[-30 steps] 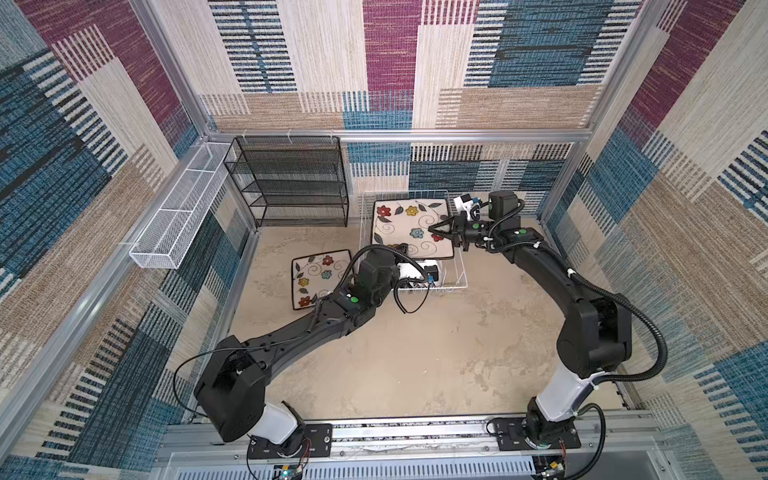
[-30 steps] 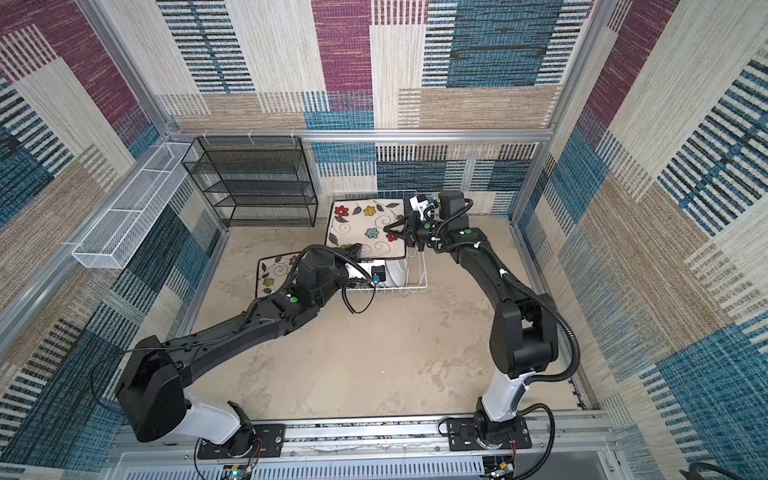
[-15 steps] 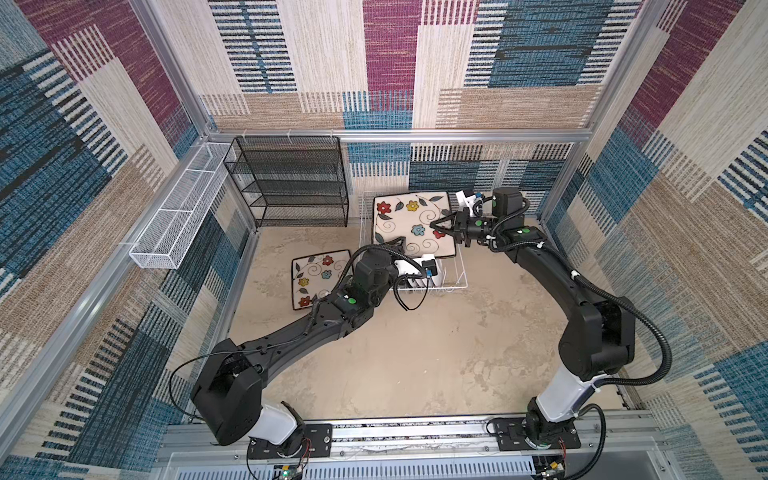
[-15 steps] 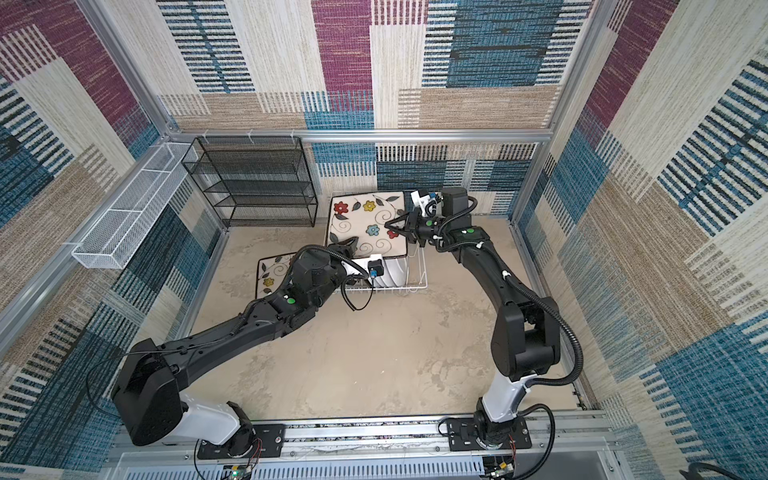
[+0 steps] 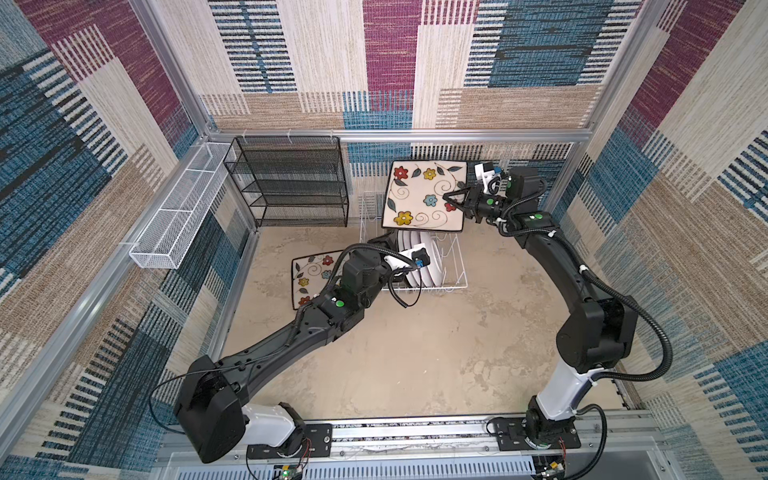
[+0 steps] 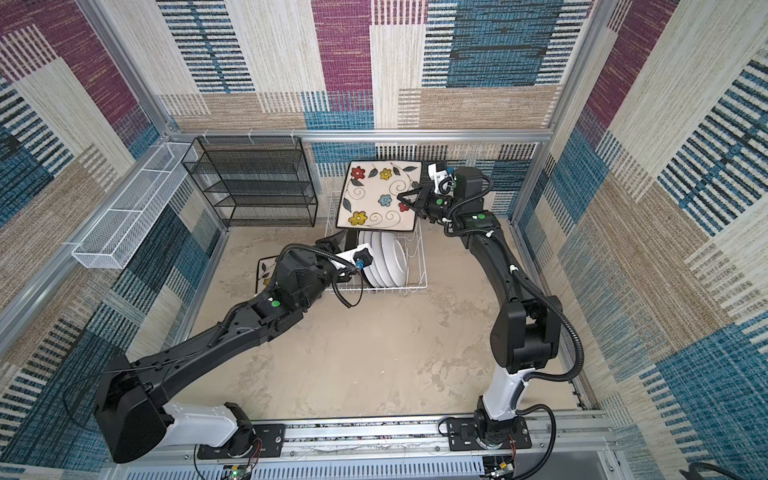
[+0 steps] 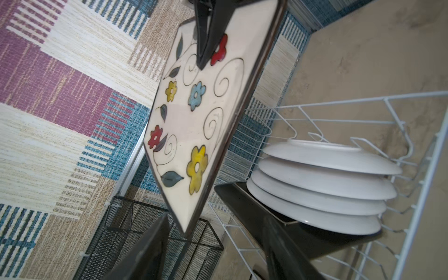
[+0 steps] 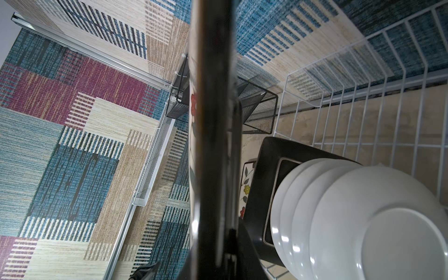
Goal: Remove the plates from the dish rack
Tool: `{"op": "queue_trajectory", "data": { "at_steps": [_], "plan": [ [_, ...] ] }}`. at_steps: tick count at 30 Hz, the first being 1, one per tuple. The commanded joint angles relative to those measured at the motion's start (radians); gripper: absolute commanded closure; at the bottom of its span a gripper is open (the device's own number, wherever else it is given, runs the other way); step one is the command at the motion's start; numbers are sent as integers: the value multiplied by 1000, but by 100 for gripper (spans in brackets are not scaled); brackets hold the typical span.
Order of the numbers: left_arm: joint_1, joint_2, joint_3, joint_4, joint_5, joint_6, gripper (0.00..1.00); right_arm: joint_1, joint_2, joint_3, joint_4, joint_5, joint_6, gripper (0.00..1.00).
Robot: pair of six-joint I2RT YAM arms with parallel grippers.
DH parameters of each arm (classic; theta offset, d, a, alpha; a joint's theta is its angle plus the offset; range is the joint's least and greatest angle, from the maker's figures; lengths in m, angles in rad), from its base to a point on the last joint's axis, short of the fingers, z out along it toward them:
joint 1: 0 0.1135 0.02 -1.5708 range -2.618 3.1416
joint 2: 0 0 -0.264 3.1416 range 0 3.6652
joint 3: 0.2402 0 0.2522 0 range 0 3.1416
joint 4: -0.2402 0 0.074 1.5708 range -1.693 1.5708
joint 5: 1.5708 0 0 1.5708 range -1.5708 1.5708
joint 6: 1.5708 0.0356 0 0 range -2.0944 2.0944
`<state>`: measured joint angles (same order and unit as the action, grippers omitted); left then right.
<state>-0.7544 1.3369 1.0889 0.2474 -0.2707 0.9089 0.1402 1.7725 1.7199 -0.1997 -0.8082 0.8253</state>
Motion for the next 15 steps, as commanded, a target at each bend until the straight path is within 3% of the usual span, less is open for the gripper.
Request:
{"op": "queue_trajectory", "data": {
  "at_steps": [1, 8, 11, 15],
  "plan": [
    [6, -39, 31, -52, 50, -188, 19, -8, -19, 18, 103, 20, -26, 100],
    [60, -91, 96, -134, 129, -424, 13, -13, -11, 3, 108, 18, -32, 100],
    [136, -87, 149, -210, 191, -598, 11, -13, -17, -16, 125, 17, -39, 100],
    [273, -68, 237, -326, 360, -849, 11, -14, -27, -37, 138, 2, -57, 100]
  ]
}}
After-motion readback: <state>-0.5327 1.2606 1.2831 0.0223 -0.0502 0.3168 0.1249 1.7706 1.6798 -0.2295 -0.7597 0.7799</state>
